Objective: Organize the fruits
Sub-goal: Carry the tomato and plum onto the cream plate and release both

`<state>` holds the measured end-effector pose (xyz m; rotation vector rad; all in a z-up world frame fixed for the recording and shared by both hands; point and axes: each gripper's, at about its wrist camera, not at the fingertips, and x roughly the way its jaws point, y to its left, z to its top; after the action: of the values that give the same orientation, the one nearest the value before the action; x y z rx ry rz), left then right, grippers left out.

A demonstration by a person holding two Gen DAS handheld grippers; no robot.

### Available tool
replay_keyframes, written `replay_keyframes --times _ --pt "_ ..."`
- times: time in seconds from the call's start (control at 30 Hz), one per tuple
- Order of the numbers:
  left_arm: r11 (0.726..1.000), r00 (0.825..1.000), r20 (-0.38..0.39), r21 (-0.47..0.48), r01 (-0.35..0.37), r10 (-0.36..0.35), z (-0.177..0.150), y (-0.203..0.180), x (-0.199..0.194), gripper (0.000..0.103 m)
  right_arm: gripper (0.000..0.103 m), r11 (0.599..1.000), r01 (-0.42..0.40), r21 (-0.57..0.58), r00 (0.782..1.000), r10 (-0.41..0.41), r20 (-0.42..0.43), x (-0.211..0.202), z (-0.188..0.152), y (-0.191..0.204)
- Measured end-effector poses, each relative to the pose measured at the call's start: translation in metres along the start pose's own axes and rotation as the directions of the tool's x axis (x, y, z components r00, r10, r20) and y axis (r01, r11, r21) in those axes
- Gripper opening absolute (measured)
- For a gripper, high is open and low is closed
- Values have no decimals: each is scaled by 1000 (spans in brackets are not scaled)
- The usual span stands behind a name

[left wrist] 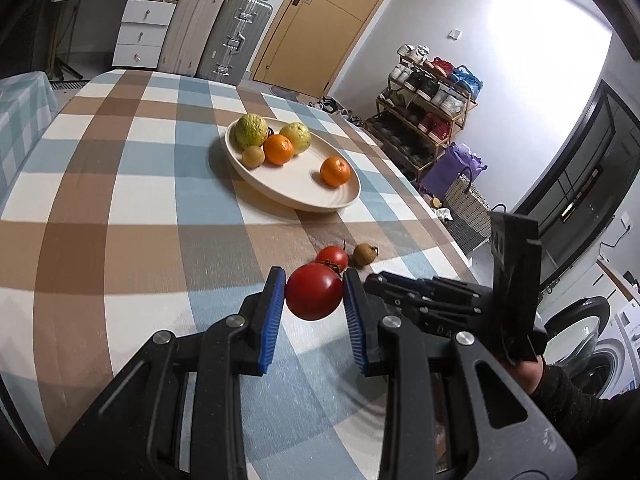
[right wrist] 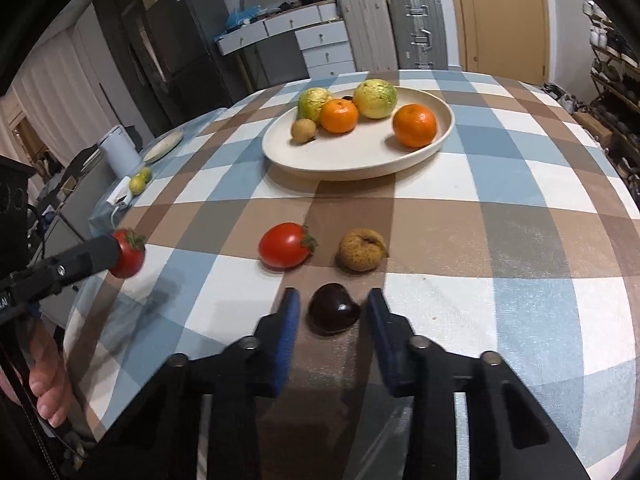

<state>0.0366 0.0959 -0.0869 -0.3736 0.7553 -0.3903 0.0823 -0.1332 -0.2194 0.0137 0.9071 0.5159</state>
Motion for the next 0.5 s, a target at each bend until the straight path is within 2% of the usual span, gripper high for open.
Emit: replay_keyframes --times 0.17,0.33,0.5 --pt "999 1000 7 27 -23 23 15 -5 10 26 25 1000 11 -15 1000 -11 11 -2 1 2" --pt "998 999 -2 50 -35 35 33 -15 31 26 25 999 -44 -1 996 44 83 -17 12 -7" --pt "996 998 2 66 -56 55 60 -29 63 26 25 995 -102 21 982 97 163 -35 42 -26"
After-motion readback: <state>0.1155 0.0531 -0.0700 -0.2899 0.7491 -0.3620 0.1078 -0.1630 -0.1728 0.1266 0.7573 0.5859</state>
